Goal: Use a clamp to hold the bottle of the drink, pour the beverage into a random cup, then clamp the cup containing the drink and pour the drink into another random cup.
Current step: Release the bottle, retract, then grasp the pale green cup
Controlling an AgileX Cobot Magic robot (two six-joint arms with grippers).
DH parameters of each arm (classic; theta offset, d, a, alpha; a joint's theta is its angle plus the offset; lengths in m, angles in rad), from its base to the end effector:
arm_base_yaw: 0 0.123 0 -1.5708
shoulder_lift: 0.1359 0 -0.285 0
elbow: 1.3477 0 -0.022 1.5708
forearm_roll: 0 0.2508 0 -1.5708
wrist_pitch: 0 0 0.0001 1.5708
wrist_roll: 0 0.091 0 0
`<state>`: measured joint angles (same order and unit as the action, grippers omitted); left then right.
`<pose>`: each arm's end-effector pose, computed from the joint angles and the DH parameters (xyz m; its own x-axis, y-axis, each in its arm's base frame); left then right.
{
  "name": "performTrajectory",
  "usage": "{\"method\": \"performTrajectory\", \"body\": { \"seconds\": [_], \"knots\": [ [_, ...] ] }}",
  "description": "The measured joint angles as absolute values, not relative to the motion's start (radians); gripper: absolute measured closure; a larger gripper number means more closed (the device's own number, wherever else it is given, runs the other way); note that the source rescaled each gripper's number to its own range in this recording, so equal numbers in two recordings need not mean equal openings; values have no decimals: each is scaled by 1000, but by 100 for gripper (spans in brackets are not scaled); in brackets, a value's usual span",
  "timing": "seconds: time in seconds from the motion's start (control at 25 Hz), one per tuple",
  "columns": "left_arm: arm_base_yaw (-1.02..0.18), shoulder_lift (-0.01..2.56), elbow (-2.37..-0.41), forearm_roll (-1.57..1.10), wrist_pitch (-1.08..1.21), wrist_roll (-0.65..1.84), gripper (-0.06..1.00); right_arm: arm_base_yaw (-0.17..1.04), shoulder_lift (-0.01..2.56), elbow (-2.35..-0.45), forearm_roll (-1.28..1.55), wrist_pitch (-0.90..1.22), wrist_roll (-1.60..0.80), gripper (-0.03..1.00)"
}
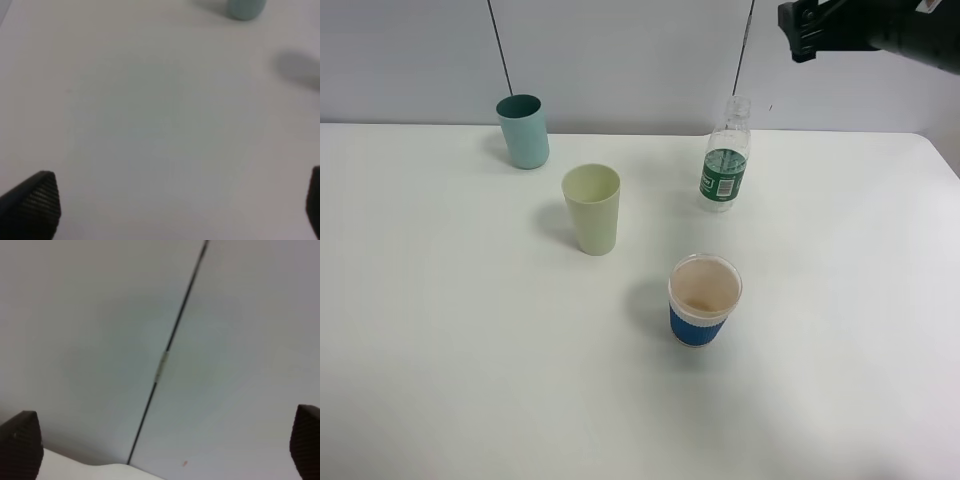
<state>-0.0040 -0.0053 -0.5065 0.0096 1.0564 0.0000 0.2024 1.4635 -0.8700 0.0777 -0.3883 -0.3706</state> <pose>-0.0062 0.0008 0.2794 -0.4416 0.0065 -0.8972 -0.0014 1.0000 0.0079 0.3223 0.0634 0.2946 -0.0605 -0.3127 -0.9479 -0.1990 0.9344 -0.2955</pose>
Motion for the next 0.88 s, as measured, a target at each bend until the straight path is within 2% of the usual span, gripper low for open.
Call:
{"method": "performTrajectory", "body": {
  "seconds": [0.52,0.88],
  "knots": [
    [-4,-5,-506,10,1056,0,-6,0,1286,-869,38,-217,-221,-2],
    [-4,-5,-506,10,1056,0,-6,-106,1209,-869,0,21,-168,-2]
  ]
}}
